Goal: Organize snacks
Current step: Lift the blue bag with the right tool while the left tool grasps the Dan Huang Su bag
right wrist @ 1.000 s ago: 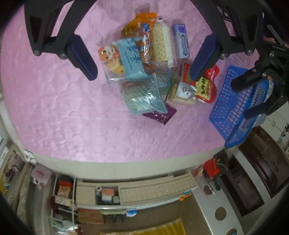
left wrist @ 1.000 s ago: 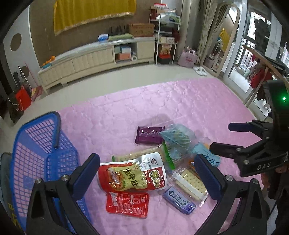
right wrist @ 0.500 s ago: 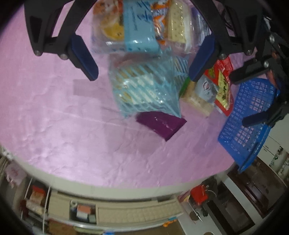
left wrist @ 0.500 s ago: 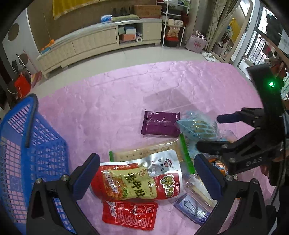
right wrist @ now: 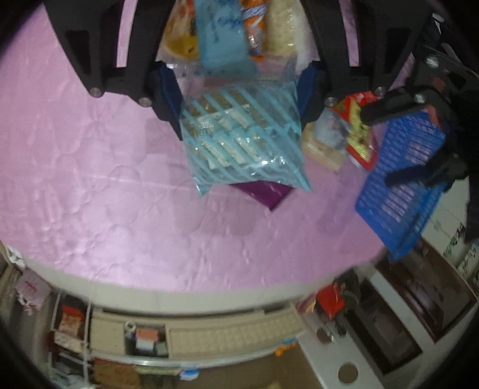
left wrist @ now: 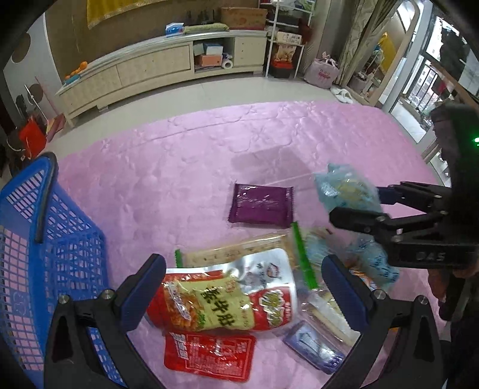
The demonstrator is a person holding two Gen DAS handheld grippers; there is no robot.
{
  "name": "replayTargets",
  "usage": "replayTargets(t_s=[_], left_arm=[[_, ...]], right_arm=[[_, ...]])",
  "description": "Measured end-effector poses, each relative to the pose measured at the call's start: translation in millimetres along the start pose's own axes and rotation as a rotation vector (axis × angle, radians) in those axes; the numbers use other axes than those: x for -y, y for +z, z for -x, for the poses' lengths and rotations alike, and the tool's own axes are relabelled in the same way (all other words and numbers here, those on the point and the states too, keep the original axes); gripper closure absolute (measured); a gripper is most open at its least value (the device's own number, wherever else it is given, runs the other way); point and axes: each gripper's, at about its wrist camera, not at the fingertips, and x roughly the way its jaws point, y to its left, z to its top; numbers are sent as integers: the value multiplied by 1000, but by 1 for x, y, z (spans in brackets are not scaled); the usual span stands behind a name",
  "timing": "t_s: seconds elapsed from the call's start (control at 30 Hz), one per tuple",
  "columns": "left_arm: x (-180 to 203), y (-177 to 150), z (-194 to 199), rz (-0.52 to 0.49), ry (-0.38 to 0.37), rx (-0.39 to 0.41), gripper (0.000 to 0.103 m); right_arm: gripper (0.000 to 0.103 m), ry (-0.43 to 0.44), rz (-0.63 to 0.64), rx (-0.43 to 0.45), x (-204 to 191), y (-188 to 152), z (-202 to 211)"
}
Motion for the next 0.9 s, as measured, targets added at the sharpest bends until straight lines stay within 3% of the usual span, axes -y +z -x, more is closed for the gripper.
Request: replayTargets(t_s=[0.17,0.47,0.57,0.73,0.9], left_arm=[[16,-4,23,-30,-16,27,0],[59,-13,43,-96,-50,31,0],[81,-15,44,-170,-88,32,0],[110,-17,32,-320,-108,44,0],[136,-17,10,-458,-144,0,0]], right_arm=[[35,-130,-1,79,-8,-14,43],[34,-292,-218,184,21,-72,91],[34,-302,-284,189,36,-82,95],[34,-403,-294,202,44,-100,106],[34,-400,-322,178,57,-113,104]])
